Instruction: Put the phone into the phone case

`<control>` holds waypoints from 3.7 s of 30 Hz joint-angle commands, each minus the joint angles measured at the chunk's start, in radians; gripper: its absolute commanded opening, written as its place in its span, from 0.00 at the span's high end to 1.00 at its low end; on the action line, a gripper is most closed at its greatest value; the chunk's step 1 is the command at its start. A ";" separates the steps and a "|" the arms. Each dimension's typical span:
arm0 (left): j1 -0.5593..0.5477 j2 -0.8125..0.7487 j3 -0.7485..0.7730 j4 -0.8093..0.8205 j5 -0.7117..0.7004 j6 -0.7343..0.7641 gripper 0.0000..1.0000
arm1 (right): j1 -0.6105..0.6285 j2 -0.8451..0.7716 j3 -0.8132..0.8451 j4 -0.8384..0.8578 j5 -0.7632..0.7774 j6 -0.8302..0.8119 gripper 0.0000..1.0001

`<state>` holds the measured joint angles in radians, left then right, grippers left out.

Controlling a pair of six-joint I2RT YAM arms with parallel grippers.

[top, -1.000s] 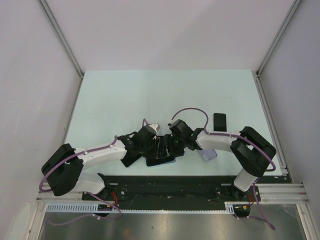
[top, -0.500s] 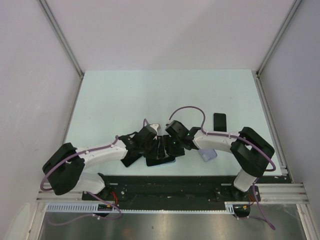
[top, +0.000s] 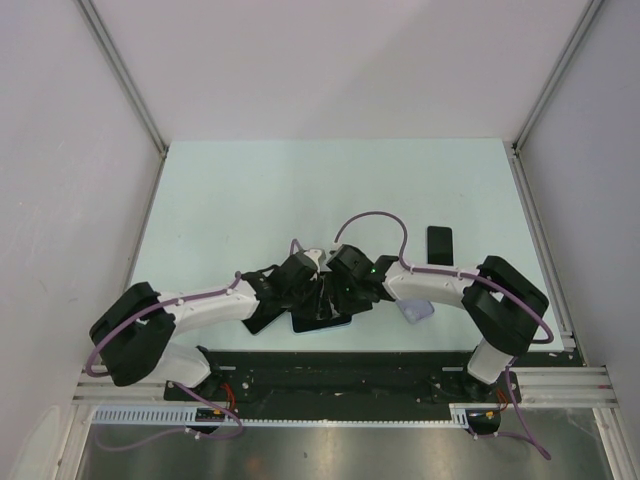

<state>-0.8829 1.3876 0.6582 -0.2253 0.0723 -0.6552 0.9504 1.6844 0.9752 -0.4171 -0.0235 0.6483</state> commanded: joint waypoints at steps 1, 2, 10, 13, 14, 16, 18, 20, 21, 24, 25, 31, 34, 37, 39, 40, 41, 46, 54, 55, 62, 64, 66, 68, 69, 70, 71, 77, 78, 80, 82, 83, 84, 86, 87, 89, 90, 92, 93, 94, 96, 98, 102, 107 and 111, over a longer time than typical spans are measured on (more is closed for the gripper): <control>-0.013 0.033 -0.034 -0.063 -0.011 0.002 0.61 | -0.001 0.009 -0.061 -0.221 0.172 -0.125 0.43; -0.013 0.033 -0.034 -0.063 -0.011 0.002 0.61 | -0.001 -0.023 -0.059 -0.221 0.166 -0.130 0.43; -0.013 0.031 -0.042 -0.063 -0.009 -0.003 0.61 | -0.027 -0.225 -0.053 -0.195 0.131 -0.154 0.41; -0.014 0.027 -0.043 -0.062 -0.006 -0.007 0.61 | -0.074 -0.316 -0.079 -0.152 0.083 -0.157 0.37; -0.014 0.027 -0.040 -0.062 -0.002 -0.009 0.61 | -0.091 -0.340 -0.095 -0.137 0.033 -0.156 0.37; -0.014 0.027 -0.035 -0.063 0.020 -0.011 0.61 | -0.136 -0.420 -0.159 -0.071 -0.041 -0.147 0.36; -0.014 0.025 -0.028 -0.063 0.032 -0.020 0.61 | -0.220 -0.474 -0.211 0.007 -0.166 -0.128 0.32; -0.013 0.021 -0.023 -0.063 0.041 -0.024 0.61 | -0.321 -0.543 -0.303 0.070 -0.334 -0.118 0.30; -0.014 0.018 -0.020 -0.063 0.043 -0.024 0.61 | -0.349 -0.561 -0.334 0.127 -0.383 -0.107 0.29; -0.014 0.008 -0.014 -0.062 0.052 -0.024 0.61 | -0.432 -0.603 -0.415 0.222 -0.538 -0.082 0.27; -0.014 0.005 -0.014 -0.063 0.050 -0.024 0.61 | -0.443 -0.606 -0.431 0.233 -0.568 -0.084 0.27; -0.014 0.013 -0.011 -0.063 0.053 -0.018 0.61 | -0.443 -0.496 -0.437 0.277 -0.610 -0.111 0.30; -0.014 0.014 -0.014 -0.063 0.047 -0.017 0.61 | -0.415 -0.410 -0.437 0.336 -0.628 -0.107 0.34; -0.014 0.014 -0.015 -0.062 0.046 -0.014 0.61 | -0.381 -0.341 -0.438 0.400 -0.619 -0.088 0.35; -0.014 0.014 -0.019 -0.062 0.044 -0.015 0.61 | -0.372 -0.302 -0.437 0.463 -0.624 -0.065 0.39; -0.014 0.016 -0.019 -0.062 0.040 -0.012 0.61 | -0.369 -0.267 -0.437 0.481 -0.633 -0.061 0.41; -0.014 0.016 -0.019 -0.063 0.037 -0.011 0.61 | -0.361 -0.246 -0.435 0.512 -0.635 -0.058 0.44; -0.014 0.030 -0.020 -0.063 0.035 -0.008 0.61 | -0.351 -0.151 -0.423 0.538 -0.628 -0.039 0.55; -0.014 0.053 -0.015 -0.063 0.029 0.003 0.62 | -0.329 -0.081 -0.415 0.587 -0.625 -0.019 0.60; -0.014 0.057 -0.014 -0.063 0.027 0.005 0.62 | -0.328 -0.075 -0.409 0.586 -0.622 -0.021 0.63; -0.014 0.068 -0.008 -0.065 0.024 0.014 0.63 | -0.295 -0.037 -0.351 0.466 -0.535 -0.082 0.71; -0.014 0.074 -0.003 -0.063 0.027 0.019 0.62 | -0.273 -0.029 -0.333 0.421 -0.477 -0.096 0.72; -0.014 0.089 -0.002 -0.066 0.030 0.020 0.62 | -0.254 -0.014 -0.300 0.350 -0.402 -0.114 0.72; -0.014 0.103 0.001 -0.068 0.031 0.020 0.62 | -0.228 -0.002 -0.283 0.304 -0.366 -0.122 0.73; -0.014 0.122 0.003 -0.068 0.030 0.022 0.62 | -0.219 0.006 -0.268 0.288 -0.327 -0.128 0.73; -0.014 0.131 0.004 -0.069 0.034 0.022 0.62 | -0.197 0.021 -0.260 0.258 -0.307 -0.133 0.73; -0.014 0.139 0.006 -0.069 0.037 0.022 0.63 | -0.184 0.030 -0.251 0.241 -0.287 -0.136 0.73; -0.014 0.182 0.007 -0.074 0.037 0.023 0.64 | -0.075 0.115 -0.172 0.103 -0.063 -0.157 0.75; -0.014 0.182 0.011 -0.075 0.040 0.023 0.64 | -0.058 0.129 -0.164 0.077 -0.041 -0.157 0.75; -0.014 0.182 0.011 -0.075 0.040 0.023 0.64 | -0.020 0.165 -0.138 0.052 0.022 -0.159 0.76; -0.014 0.180 0.011 -0.077 0.032 0.025 0.64 | 0.004 0.185 -0.121 0.020 0.066 -0.156 0.78; -0.014 0.180 0.012 -0.078 0.031 0.026 0.64 | 0.011 0.201 -0.109 0.014 0.079 -0.156 0.80; -0.014 0.180 0.014 -0.080 0.030 0.026 0.64 | 0.020 0.204 -0.106 0.012 0.082 -0.154 0.82; -0.014 0.172 0.015 -0.082 0.034 0.026 0.64 | 0.022 0.198 -0.105 0.017 0.071 -0.142 0.83; -0.014 0.169 0.014 -0.082 0.032 0.026 0.64 | 0.022 0.184 -0.105 0.026 0.063 -0.139 0.83; -0.014 0.157 0.012 -0.083 0.017 0.028 0.64 | 0.022 0.166 -0.105 0.038 0.041 -0.128 0.83; -0.014 0.154 0.012 -0.085 0.015 0.028 0.63 | 0.021 0.143 -0.105 0.053 0.033 -0.125 0.83; -0.014 0.146 0.012 -0.086 0.015 0.028 0.63 | 0.001 0.124 -0.105 0.073 -0.034 -0.110 0.83; -0.014 0.143 0.012 -0.086 0.018 0.025 0.63 | -0.008 0.106 -0.105 0.090 -0.058 -0.107 0.83; -0.014 0.140 0.011 -0.085 0.018 0.025 0.63 | -0.025 0.095 -0.105 0.101 -0.079 -0.102 0.82; -0.014 0.133 0.011 -0.086 0.005 0.023 0.63 | -0.039 0.077 -0.107 0.129 -0.130 -0.088 0.81; -0.014 0.131 0.012 -0.086 0.000 0.023 0.63 | -0.064 0.052 -0.110 0.147 -0.179 -0.082 0.80; -0.013 0.114 0.012 -0.088 -0.003 0.022 0.62 | -0.113 0.005 -0.147 0.231 -0.277 -0.061 0.74; -0.011 0.091 0.012 -0.091 -0.016 0.017 0.62 | -0.202 -0.072 -0.260 0.354 -0.426 -0.013 0.55; -0.010 0.082 0.011 -0.091 -0.028 0.014 0.62 | -0.295 -0.100 -0.335 0.487 -0.521 0.016 0.46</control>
<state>-0.8974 1.4666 0.7067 -0.2111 0.1471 -0.6727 0.7254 1.5944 0.7189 -0.1116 -0.4664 0.6331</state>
